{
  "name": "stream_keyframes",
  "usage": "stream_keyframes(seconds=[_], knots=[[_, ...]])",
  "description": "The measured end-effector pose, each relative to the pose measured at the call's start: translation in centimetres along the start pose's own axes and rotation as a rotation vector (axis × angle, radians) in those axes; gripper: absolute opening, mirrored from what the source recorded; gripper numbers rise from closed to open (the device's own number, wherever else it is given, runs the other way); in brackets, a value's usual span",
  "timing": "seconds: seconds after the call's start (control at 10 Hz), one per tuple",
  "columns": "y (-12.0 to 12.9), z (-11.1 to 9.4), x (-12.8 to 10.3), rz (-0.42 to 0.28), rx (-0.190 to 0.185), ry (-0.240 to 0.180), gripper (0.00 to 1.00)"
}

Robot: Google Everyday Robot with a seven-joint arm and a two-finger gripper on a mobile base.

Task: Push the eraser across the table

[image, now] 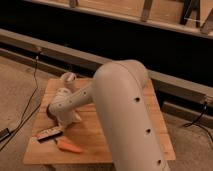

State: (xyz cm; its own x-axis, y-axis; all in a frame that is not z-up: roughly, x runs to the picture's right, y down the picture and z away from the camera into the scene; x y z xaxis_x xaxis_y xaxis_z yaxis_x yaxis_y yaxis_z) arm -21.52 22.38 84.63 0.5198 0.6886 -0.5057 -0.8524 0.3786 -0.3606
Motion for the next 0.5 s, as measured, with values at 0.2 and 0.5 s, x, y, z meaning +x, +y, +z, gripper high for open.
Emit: stream_keyframes(seconds=[0.2, 0.5], knots=[[0.5, -0.6, -0.6, -0.021, 0.016, 0.009, 0.65], [0.9, -2.2, -1.5, -0.036, 0.042, 0.012, 0.65]])
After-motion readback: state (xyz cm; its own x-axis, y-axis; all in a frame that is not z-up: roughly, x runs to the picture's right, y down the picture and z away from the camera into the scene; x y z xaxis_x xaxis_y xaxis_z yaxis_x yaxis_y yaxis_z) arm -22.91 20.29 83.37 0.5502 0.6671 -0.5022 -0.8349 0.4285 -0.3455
